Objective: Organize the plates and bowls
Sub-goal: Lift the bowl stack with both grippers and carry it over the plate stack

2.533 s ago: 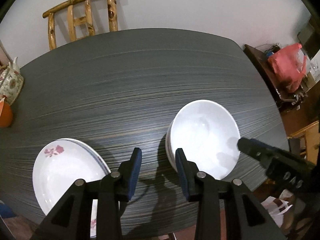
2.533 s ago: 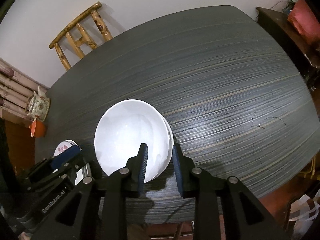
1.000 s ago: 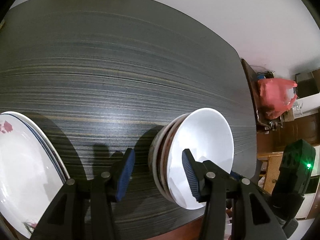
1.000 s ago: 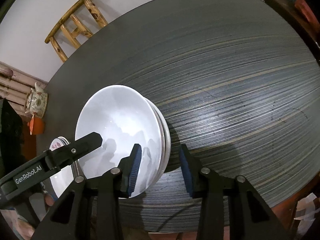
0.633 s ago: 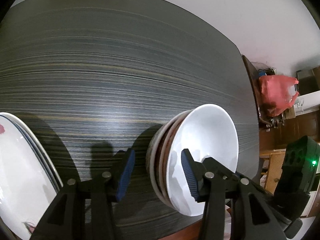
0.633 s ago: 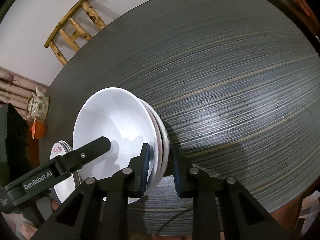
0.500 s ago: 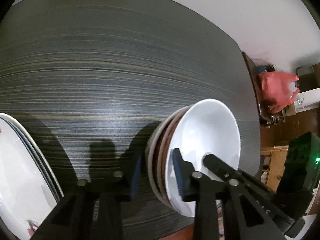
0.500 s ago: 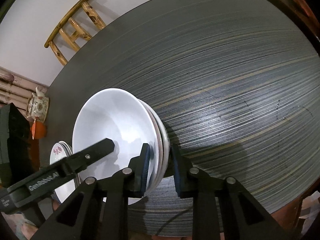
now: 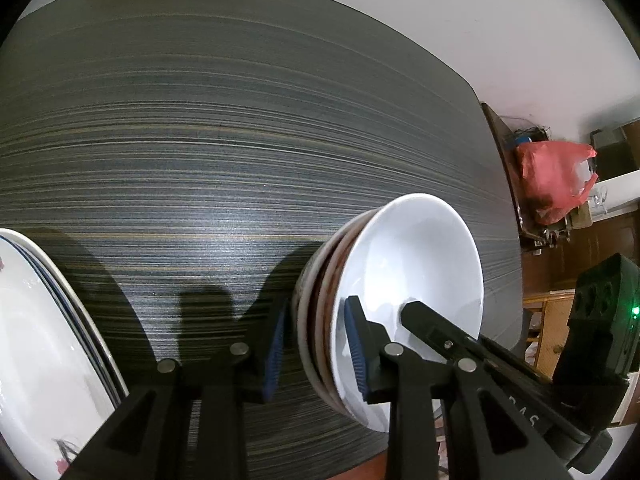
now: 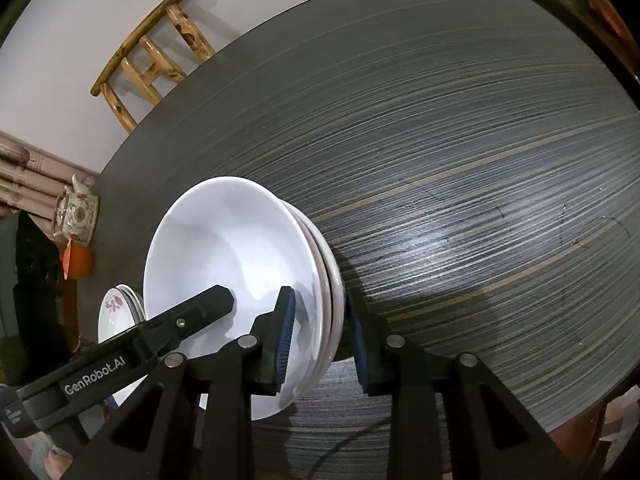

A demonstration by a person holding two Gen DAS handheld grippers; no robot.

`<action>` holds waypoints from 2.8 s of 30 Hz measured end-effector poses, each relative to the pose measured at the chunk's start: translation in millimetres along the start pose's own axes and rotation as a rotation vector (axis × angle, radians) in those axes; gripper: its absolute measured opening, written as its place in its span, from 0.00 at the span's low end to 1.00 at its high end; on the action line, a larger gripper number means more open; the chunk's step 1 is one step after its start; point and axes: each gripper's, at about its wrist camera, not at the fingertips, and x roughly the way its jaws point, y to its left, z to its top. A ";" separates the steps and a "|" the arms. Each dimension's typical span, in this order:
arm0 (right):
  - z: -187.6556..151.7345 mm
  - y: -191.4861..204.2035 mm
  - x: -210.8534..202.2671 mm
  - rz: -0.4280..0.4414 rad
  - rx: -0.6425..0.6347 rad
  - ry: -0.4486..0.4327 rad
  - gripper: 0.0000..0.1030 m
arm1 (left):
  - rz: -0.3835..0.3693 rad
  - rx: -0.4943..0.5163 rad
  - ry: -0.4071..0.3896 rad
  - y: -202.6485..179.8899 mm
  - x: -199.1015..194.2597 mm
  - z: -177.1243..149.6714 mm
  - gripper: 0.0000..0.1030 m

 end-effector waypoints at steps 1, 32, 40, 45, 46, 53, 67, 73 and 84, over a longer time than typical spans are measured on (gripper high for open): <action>-0.6 0.1 0.0 0.000 -0.002 -0.001 0.25 | 0.008 0.010 -0.002 -2.6 0.1 -0.3 0.28; -5.9 13.1 1.0 -0.005 0.009 0.003 0.24 | 0.039 0.045 -0.014 -4.3 -4.0 -5.3 0.28; -4.6 15.8 -6.2 -0.004 -0.006 -0.009 0.24 | 0.034 0.053 -0.036 -6.7 -9.4 -7.7 0.28; -7.1 24.4 -10.6 -0.003 -0.017 -0.015 0.24 | 0.034 0.049 -0.050 -3.3 -15.8 -11.6 0.28; -6.9 25.8 -11.4 -0.002 -0.019 -0.015 0.24 | 0.034 0.051 -0.054 -3.0 -17.7 -12.3 0.28; -14.3 41.1 -17.6 0.008 -0.043 -0.023 0.24 | 0.037 0.038 -0.081 7.1 -34.9 -18.0 0.28; -17.8 80.0 -23.1 0.035 -0.108 -0.026 0.24 | 0.049 0.010 -0.134 39.7 -73.6 -30.3 0.28; -21.4 93.0 -23.9 0.042 -0.136 -0.029 0.24 | 0.055 -0.005 -0.157 49.7 -85.5 -36.3 0.28; -32.3 132.3 -16.5 0.060 -0.191 -0.016 0.24 | 0.069 -0.055 -0.190 76.4 -109.1 -54.3 0.28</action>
